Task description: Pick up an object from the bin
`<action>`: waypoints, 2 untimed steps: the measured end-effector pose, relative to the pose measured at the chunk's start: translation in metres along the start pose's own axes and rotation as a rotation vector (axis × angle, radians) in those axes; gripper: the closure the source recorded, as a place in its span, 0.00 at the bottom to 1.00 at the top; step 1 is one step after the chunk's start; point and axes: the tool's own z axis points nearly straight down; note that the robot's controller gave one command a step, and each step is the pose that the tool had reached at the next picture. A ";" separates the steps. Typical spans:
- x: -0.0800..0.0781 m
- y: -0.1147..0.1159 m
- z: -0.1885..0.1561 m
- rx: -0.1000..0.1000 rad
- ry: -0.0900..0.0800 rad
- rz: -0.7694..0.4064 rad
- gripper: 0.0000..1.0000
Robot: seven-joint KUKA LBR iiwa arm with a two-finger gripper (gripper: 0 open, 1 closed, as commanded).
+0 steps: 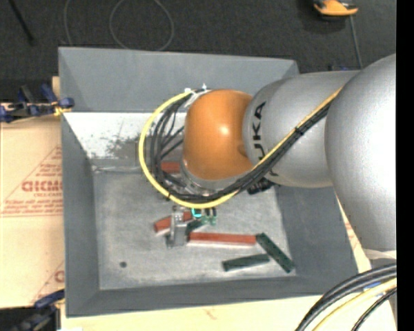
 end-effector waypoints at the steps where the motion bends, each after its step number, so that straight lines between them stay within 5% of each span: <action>1: 0.011 -0.086 0.071 0.004 -0.008 -0.178 0.00; 2: 0.009 -0.083 0.067 0.001 -0.011 -0.178 1.00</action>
Offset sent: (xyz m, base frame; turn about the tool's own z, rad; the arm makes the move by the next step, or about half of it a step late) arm -0.0117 -0.0819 -0.0699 -0.1835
